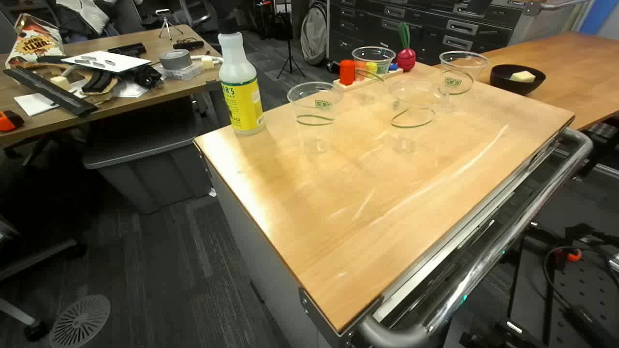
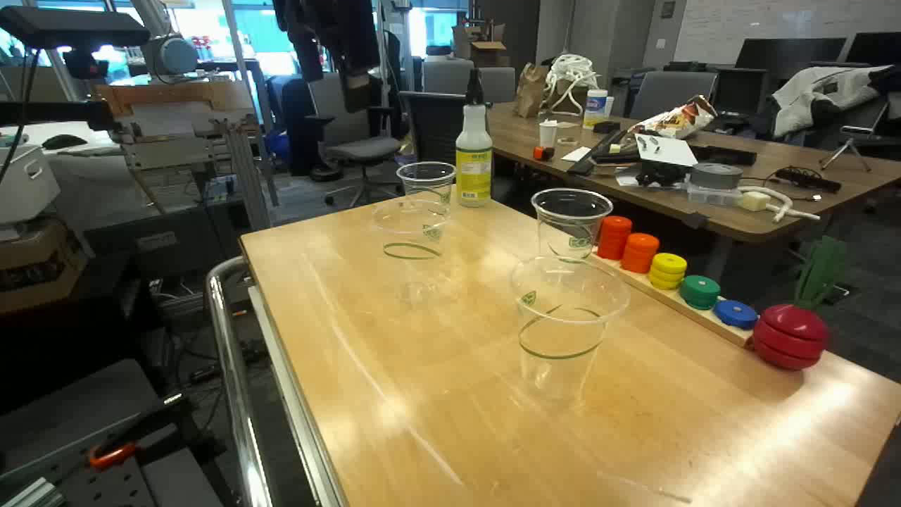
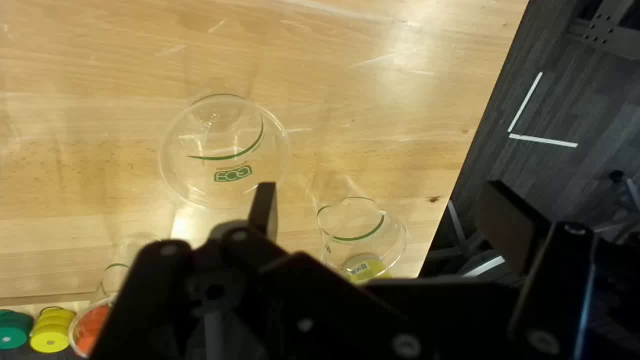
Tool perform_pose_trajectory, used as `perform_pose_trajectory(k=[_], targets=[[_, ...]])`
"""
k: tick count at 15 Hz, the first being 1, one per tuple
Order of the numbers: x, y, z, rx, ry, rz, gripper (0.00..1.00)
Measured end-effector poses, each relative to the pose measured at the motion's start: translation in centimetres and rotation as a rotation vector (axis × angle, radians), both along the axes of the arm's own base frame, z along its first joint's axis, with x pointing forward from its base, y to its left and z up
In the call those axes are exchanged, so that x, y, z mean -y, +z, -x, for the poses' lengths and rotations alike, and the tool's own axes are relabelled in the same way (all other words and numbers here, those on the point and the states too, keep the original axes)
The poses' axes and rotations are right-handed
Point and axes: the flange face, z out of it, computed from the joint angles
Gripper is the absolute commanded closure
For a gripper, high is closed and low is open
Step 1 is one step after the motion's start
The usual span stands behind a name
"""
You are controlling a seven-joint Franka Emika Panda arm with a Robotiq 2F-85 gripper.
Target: Stack the clear cups together
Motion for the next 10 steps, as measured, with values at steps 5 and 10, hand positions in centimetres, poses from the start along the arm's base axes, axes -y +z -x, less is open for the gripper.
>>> perform_pose_trajectory(k=[5,10], targets=[[0.06,1.21,-0.16,0.027,-0.001,0.001,0.0],[0.06,1.2,-0.16,0.027,-0.001,0.001,0.0]])
